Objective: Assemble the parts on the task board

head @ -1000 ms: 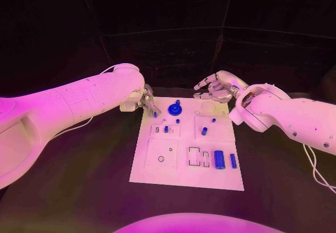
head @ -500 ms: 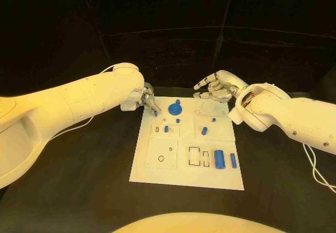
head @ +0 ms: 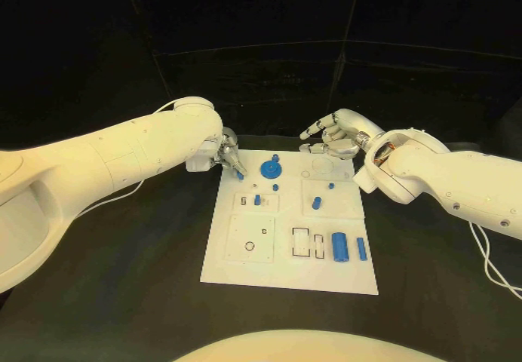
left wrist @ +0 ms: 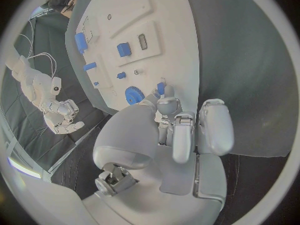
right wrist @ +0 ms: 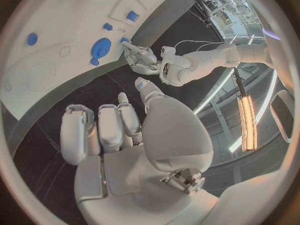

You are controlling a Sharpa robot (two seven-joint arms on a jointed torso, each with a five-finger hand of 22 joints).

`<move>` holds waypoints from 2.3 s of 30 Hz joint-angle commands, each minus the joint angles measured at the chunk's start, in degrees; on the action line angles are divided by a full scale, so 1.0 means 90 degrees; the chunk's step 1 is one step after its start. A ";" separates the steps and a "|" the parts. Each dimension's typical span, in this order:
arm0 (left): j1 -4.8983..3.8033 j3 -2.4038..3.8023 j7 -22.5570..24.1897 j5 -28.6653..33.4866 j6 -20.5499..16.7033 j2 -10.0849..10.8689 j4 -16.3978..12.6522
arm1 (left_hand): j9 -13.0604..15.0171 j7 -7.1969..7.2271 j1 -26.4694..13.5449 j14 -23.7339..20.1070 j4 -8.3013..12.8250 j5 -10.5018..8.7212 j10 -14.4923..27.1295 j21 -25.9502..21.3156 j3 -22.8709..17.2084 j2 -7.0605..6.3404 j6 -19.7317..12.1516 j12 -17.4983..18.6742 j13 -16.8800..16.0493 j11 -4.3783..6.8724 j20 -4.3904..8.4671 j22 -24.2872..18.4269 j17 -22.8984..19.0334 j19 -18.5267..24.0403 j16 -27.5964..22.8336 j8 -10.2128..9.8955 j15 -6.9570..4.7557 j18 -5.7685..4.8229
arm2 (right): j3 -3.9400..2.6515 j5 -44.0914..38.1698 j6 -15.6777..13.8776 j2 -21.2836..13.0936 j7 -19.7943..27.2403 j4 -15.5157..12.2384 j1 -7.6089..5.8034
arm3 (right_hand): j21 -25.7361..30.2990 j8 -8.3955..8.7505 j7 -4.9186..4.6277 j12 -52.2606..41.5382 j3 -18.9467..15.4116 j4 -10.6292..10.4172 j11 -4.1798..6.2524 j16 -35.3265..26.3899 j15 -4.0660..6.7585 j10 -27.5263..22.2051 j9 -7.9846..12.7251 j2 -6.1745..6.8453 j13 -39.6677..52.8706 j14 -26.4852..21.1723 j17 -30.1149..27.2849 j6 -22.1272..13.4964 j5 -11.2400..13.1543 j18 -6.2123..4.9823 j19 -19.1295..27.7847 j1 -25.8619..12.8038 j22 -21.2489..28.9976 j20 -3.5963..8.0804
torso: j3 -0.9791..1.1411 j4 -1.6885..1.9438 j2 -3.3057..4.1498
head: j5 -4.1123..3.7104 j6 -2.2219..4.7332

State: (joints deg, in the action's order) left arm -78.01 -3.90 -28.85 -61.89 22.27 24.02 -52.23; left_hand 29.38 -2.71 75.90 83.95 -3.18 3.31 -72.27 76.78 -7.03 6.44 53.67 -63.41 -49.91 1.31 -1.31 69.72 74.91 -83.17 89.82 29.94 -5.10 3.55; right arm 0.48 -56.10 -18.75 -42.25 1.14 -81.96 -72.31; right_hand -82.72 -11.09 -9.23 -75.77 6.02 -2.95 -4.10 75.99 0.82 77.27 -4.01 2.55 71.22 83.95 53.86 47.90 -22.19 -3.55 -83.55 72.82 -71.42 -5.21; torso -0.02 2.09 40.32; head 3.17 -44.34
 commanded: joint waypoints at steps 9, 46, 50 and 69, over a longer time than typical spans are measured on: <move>0.0003 -0.0006 0.0218 0.0032 -0.0294 0.0072 -0.0089 | -0.0058 -0.0025 -0.0357 0.0673 0.0779 0.0014 -0.0065 0.0056 -0.1667 -0.0439 0.0012 0.0112 0.0093 -0.0005 -0.0021 0.0068 0.1677 -0.0019 0.0020 0.0005 0.0043 0.0058 | -0.0004 0.0025 0.0038 -0.0004 0.0032 -0.0003 -0.0011 | 0.0017 -0.0035 -0.0001 -0.0001 -0.0014 -0.0025 0.0011 -0.0006 0.0001 -0.0025 0.0008 -0.0050 0.0004 0.0051 0.0003 -0.0026 -0.0041 0.0003 0.0045 -0.0015 -0.0002 0.0014 | -0.0003 0.0012 0.0001 | 0.0006 0.0007; 0.0194 -0.0066 0.0389 0.0378 -0.1603 0.1788 -0.2560 | -0.0047 -0.0046 -0.0826 0.0673 0.1315 0.0459 -0.0360 0.0257 -0.3157 -0.1259 0.0244 0.0046 0.0017 0.0007 -0.0023 0.0397 0.1677 -0.0136 0.0020 0.0161 0.0049 0.0000 | -0.0003 0.0051 -0.0010 -0.0119 0.0037 -0.0014 -0.0011 | 0.0018 -0.0039 -0.0001 0.0000 -0.0019 -0.0035 0.0011 -0.0007 0.0001 -0.0027 0.0008 -0.0053 0.0001 0.0051 0.0000 -0.0024 -0.0044 0.0003 0.0045 -0.0021 -0.0001 0.0014 | -0.0002 0.0030 -0.0010 | 0.0079 -0.0010; 0.0230 -0.0177 0.0329 0.0377 -0.1802 0.1957 -0.2880 | -0.0050 -0.0042 -0.0842 0.0673 0.1319 0.0503 -0.0388 0.0280 -0.3188 -0.1286 0.0265 0.0027 -0.0011 0.0011 -0.0019 0.0431 0.1677 -0.0150 0.0020 0.0160 0.0045 -0.0007 | -0.0003 0.0053 -0.0015 -0.0129 0.0037 -0.0015 -0.0011 | 0.0019 -0.0041 -0.0001 0.0002 -0.0021 -0.0039 0.0011 -0.0007 0.0001 -0.0028 0.0007 -0.0056 -0.0001 0.0051 -0.0001 -0.0022 -0.0045 0.0003 0.0046 -0.0024 0.0001 0.0014 | -0.0002 0.0031 -0.0010 | 0.0083 -0.0028; 0.0342 -0.0269 0.0141 0.0375 -0.2164 0.2010 -0.3264 | -0.0053 -0.0034 -0.0872 0.0673 0.1320 0.0571 -0.0444 0.0314 -0.3248 -0.1331 0.0301 -0.0015 -0.0072 0.0020 -0.0013 0.0481 0.1677 -0.0170 0.0020 0.0161 0.0038 -0.0016 | -0.0003 0.0055 -0.0021 -0.0134 0.0042 -0.0020 -0.0011 | 0.0021 -0.0044 0.0000 0.0004 -0.0024 -0.0047 0.0012 -0.0008 0.0001 -0.0030 0.0007 -0.0061 -0.0005 0.0051 -0.0002 -0.0020 -0.0047 0.0002 0.0047 -0.0027 0.0006 0.0014 | -0.0004 0.0017 0.0003 | 0.0096 -0.0072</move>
State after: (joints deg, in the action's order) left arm -74.90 -6.31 -27.01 -58.60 3.99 42.19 -81.47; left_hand 28.89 -3.07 67.84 84.15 -0.62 8.15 -75.86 79.23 -26.61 -5.14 56.03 -63.35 -50.50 1.44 -1.53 73.98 74.91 -83.78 89.82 31.08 -4.89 3.54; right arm 0.48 -55.89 -18.74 -43.47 1.15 -82.07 -72.31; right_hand -82.72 -11.30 -9.23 -75.77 5.89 -3.08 -4.10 75.99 0.82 77.27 -4.01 2.31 71.23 83.95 53.82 47.90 -22.40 -3.55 -83.55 72.58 -71.43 -5.21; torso -0.02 2.22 40.31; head 4.09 -44.96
